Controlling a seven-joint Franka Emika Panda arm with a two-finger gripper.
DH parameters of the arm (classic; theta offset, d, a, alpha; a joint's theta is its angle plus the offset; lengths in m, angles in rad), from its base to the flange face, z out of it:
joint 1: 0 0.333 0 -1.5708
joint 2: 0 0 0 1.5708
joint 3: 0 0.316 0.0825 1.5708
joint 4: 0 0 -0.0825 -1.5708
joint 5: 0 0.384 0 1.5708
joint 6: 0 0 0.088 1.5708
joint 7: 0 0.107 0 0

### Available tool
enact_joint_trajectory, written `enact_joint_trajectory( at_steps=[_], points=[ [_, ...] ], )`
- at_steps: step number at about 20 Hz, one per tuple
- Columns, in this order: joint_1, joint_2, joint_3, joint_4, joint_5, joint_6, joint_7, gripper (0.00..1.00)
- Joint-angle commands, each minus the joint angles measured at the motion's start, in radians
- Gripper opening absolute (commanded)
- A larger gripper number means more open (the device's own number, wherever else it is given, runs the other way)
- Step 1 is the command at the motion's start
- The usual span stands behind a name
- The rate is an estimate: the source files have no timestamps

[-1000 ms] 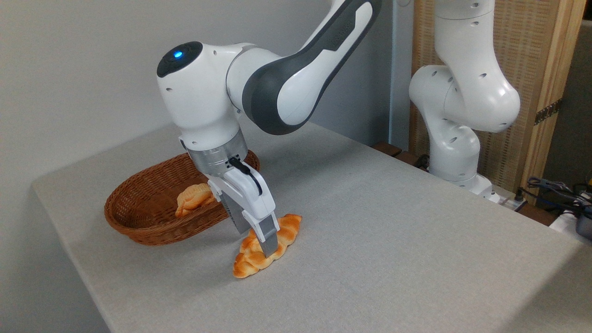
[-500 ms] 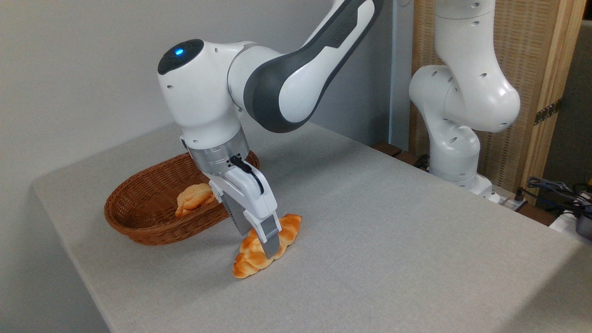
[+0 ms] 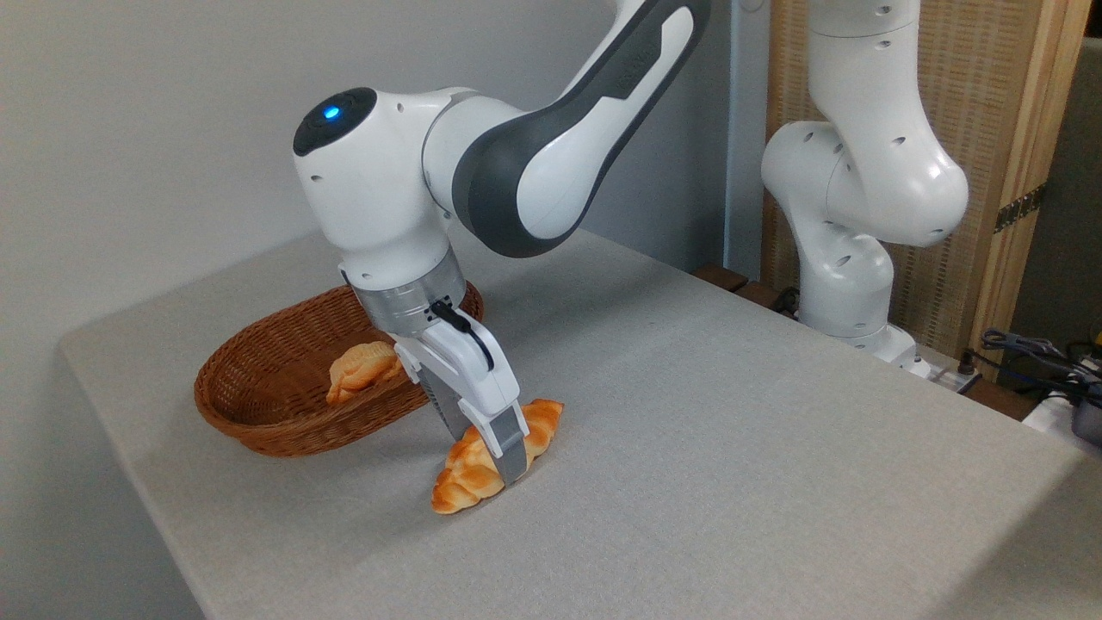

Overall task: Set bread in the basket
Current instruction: 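Close the gripper fingers around the middle of the bread roll, then lift the bread roll and carry it over the wicker basket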

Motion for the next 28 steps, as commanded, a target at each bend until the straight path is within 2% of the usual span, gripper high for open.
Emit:
enact_joint_trajectory(
  at_steps=[1, 2, 4, 6, 20, 22, 28],
  points=[
    [-0.002, 0.006, -0.001, 0.0, 0.006, -0.011, 0.001, 0.98],
    [-0.002, 0.004, -0.001, 0.0, 0.004, -0.011, 0.003, 0.91],
    [-0.002, 0.004, -0.001, 0.003, 0.0, -0.01, 0.001, 0.57],
    [-0.002, 0.003, -0.001, 0.004, 0.001, -0.01, 0.003, 0.47],
    [-0.002, -0.007, -0.001, 0.01, 0.0, -0.01, 0.003, 0.49],
    [-0.002, -0.026, 0.002, 0.042, 0.0, -0.017, 0.001, 0.52],
    [0.005, -0.037, 0.023, 0.142, -0.088, -0.074, 0.001, 0.52]
  ],
)
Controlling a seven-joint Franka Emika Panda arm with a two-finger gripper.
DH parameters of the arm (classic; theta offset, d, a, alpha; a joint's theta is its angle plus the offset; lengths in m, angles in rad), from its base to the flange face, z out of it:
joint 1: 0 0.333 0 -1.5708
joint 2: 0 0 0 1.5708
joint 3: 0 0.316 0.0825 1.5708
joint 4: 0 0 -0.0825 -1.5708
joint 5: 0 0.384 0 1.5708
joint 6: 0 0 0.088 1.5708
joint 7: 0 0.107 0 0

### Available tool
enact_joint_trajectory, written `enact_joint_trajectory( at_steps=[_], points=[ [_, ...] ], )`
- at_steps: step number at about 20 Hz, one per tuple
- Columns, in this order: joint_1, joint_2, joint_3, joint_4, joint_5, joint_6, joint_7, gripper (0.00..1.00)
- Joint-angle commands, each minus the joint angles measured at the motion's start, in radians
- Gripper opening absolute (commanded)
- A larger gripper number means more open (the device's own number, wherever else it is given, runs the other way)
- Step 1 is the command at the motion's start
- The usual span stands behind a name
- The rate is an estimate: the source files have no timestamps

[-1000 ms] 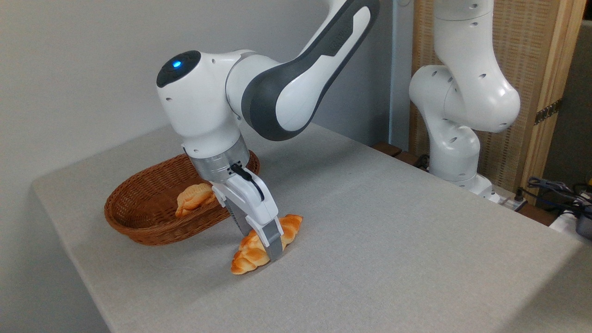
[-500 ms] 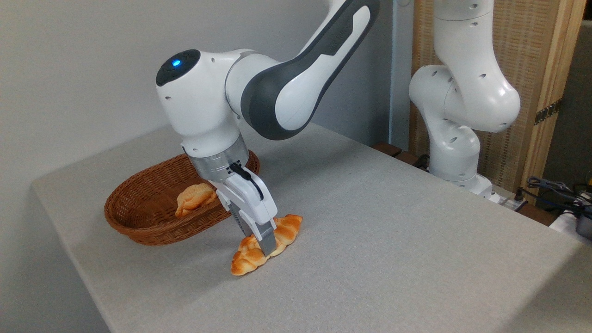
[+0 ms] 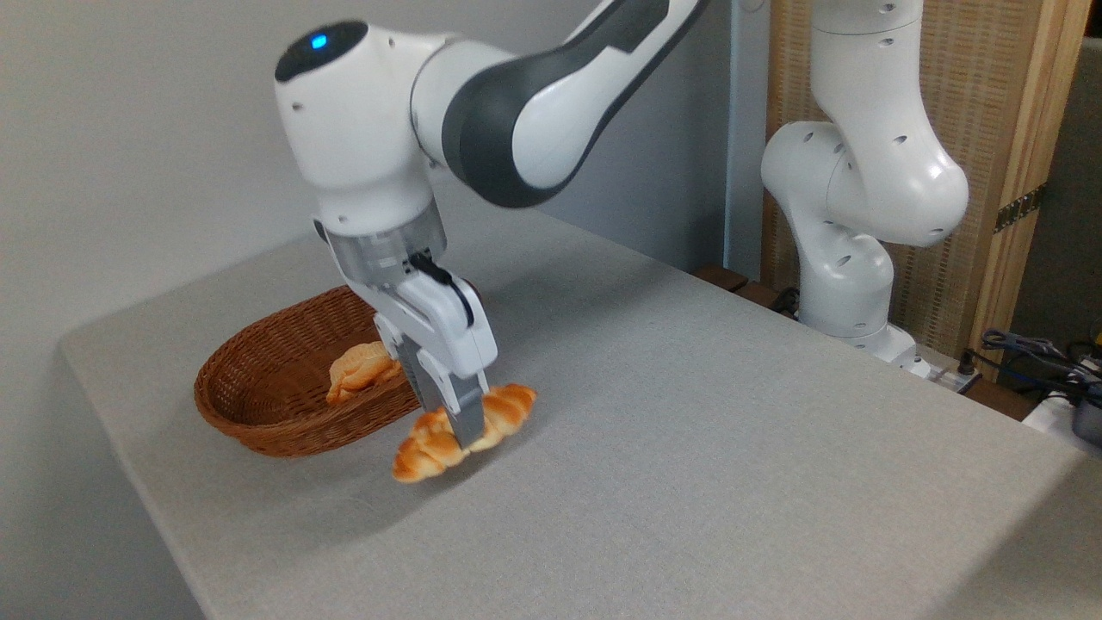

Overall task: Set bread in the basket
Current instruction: 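Lift the bread roll and carry it over the wicker basket, then lower the roll into the basket and open the gripper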

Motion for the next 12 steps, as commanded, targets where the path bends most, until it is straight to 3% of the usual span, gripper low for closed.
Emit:
enact_joint_trajectory(
  at_steps=[1, 8, 12],
  points=[
    [0.0, -0.006, 0.019, 0.062, -0.064, -0.041, 0.0, 0.52],
    [-0.011, -0.006, -0.047, 0.125, -0.208, -0.04, -0.02, 0.53],
    [-0.012, 0.005, -0.086, 0.136, -0.268, -0.014, -0.12, 0.54]
  ],
)
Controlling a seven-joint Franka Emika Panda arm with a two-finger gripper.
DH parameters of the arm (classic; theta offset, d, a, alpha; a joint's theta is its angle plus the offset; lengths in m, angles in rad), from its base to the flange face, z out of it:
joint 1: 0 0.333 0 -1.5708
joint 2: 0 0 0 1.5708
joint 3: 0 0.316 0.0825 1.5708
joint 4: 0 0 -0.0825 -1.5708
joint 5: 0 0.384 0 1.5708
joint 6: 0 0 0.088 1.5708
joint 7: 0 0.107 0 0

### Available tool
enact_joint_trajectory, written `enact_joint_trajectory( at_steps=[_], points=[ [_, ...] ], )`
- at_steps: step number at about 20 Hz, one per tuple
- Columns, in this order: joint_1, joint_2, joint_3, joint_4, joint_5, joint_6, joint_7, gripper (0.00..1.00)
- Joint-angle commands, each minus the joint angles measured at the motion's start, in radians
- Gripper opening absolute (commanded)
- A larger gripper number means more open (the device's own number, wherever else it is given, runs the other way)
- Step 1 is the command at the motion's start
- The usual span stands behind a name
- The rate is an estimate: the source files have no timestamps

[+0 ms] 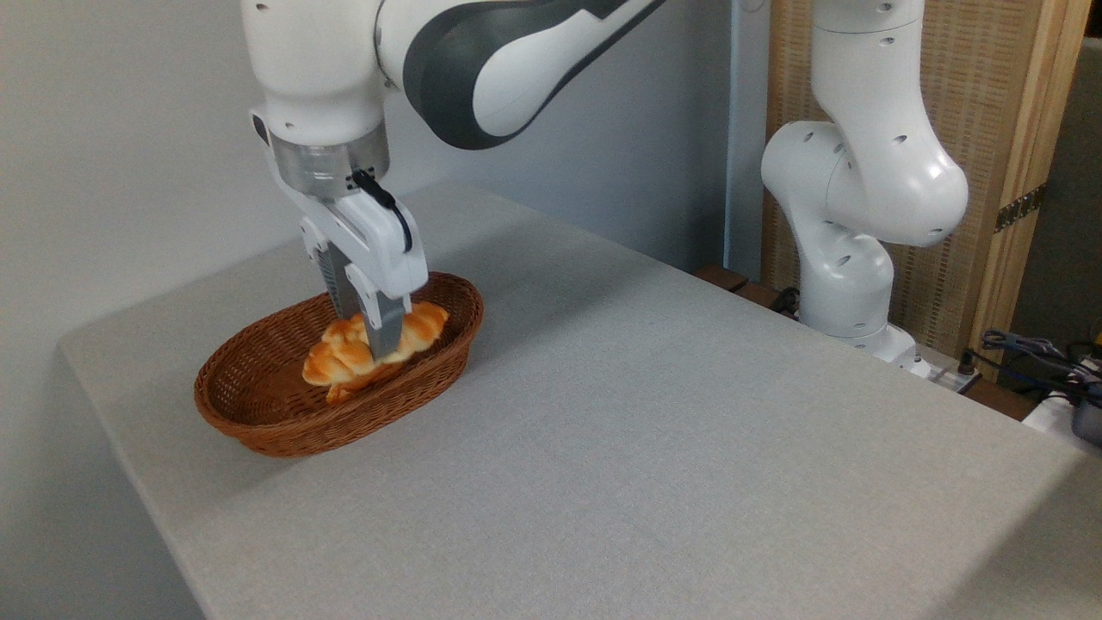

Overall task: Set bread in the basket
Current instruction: 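Lower the roll into the basket and open the gripper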

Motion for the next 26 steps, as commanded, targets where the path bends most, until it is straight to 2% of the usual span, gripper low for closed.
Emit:
enact_joint_trajectory(
  at_steps=[1, 2, 3, 4, 5, 26],
  points=[
    [-0.003, 0.014, -0.028, 0.023, -0.05, 0.015, -0.07, 0.56],
    [-0.003, 0.016, -0.041, 0.023, -0.048, 0.029, -0.073, 0.64],
    [-0.004, 0.022, -0.048, 0.023, -0.044, 0.041, -0.078, 0.76],
    [-0.004, 0.028, -0.058, 0.023, -0.038, 0.057, -0.081, 0.94],
    [-0.004, 0.029, -0.061, 0.023, -0.036, 0.068, -0.081, 1.0],
    [-0.006, 0.031, -0.067, 0.02, -0.035, 0.068, -0.079, 1.0]
  ],
)
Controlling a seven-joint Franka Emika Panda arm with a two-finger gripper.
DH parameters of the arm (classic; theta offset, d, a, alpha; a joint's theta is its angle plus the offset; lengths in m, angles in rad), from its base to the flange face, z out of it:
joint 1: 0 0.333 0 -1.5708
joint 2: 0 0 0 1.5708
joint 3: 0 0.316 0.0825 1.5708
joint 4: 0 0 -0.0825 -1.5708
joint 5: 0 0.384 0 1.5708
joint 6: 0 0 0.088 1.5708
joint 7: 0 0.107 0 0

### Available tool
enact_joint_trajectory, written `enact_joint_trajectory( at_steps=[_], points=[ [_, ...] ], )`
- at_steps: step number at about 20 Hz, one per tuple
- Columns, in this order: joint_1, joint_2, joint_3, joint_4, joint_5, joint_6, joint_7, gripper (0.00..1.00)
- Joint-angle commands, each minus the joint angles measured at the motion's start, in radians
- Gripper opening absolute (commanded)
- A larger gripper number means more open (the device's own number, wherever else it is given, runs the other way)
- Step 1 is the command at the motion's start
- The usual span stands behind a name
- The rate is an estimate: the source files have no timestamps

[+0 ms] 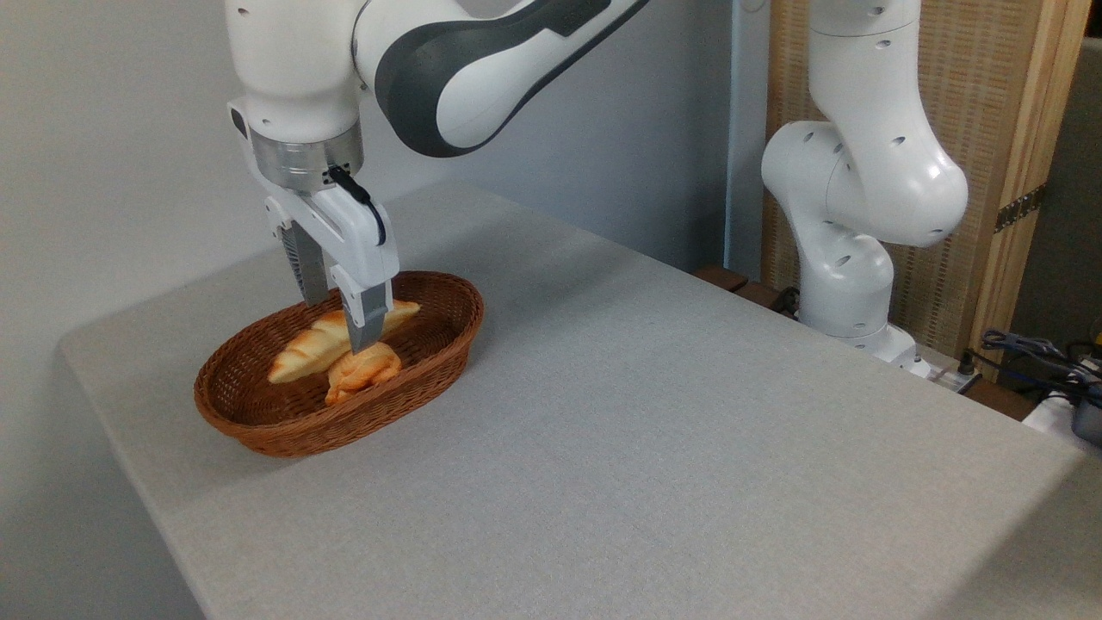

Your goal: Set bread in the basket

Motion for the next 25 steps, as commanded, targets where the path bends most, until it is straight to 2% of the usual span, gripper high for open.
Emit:
enact_joint_trajectory(
  at_steps=[1, 8, 9, 11, 13, 16, 18, 22, 25],
  points=[
    [-0.002, 0.002, -0.002, 0.015, -0.004, 0.001, -0.017, 1.0],
    [0.001, -0.015, 0.013, 0.016, -0.003, 0.002, -0.011, 1.0],
    [0.004, -0.022, 0.016, 0.016, 0.013, 0.002, -0.008, 1.0],
    [0.009, -0.032, 0.02, 0.016, 0.1, -0.004, -0.005, 1.0],
    [0.01, -0.042, 0.064, 0.015, 0.184, -0.01, -0.005, 1.0],
    [0.01, -0.042, 0.105, 0.015, 0.255, -0.01, -0.003, 1.0],
    [0.01, -0.042, 0.134, 0.015, 0.263, -0.009, 0.01, 1.0],
    [0.01, -0.042, 0.191, 0.015, 0.252, -0.013, 0.15, 1.0],
    [0.01, -0.039, 0.196, 0.01, 0.25, -0.013, 0.152, 1.0]
  ],
)
